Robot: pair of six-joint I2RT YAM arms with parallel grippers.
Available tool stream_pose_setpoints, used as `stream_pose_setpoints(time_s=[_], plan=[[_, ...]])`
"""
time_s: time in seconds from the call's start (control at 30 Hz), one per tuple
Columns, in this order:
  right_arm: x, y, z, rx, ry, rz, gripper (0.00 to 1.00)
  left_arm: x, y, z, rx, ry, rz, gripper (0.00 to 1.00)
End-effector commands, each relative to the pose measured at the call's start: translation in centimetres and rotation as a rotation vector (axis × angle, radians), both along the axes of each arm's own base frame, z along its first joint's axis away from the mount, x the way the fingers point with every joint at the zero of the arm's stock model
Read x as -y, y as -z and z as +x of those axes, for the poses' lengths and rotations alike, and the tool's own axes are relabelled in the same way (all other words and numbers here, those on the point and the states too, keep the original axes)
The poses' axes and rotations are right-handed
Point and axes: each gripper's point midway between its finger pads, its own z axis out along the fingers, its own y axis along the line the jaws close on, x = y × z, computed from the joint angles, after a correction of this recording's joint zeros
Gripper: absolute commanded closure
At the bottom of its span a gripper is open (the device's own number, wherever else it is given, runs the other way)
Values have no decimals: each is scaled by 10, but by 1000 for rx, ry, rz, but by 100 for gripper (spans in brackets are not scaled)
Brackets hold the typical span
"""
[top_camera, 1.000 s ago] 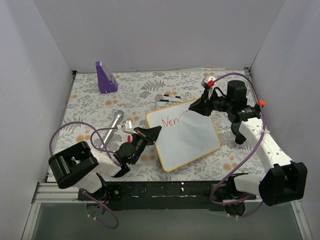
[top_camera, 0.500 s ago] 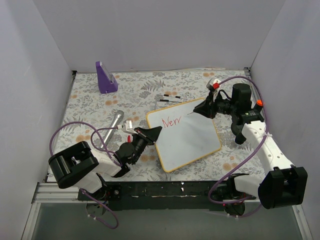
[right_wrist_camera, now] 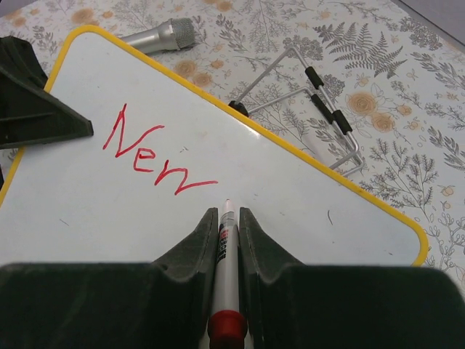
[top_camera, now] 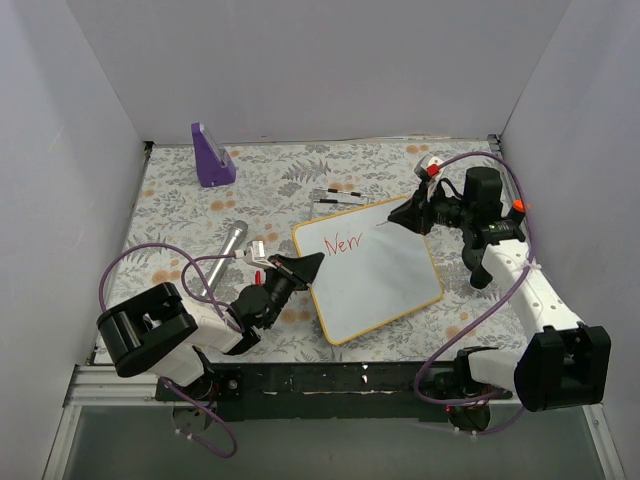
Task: Write a sentence on the whiteboard
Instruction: Write on the whiteboard with the whiteboard marker without the cap.
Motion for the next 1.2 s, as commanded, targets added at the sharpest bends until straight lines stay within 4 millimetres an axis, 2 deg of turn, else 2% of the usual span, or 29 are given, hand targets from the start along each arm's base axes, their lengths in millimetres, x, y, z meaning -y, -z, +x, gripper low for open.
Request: stream_pose_setpoints(time_s=[0.0, 0.1, 0.3, 0.57, 0.83, 1.03, 1.17], plan=[[0, -1, 19, 24, 25, 22, 99, -1, -49, -11, 179, 29, -97, 100], [-3, 7, 25, -20, 34, 33, 99, -1, -51, -11, 181, 30, -99, 100], [-11, 9, 35, -15, 48, 41, 99, -1, -51, -11, 181, 30, -99, 100], [-12, 14, 46, -31, 76, 39, 99, -2, -51, -11, 182, 27, -102, 100], [-10, 28, 42, -71, 71, 2, 99, -4, -53, -11, 185, 22, -107, 100], [-9, 21, 32, -58, 51, 2, 99, -4, -50, -12, 179, 22, -104, 100], [-9, 4, 25, -9, 45, 16, 99, -6, -50, -11, 176, 15, -106, 100]])
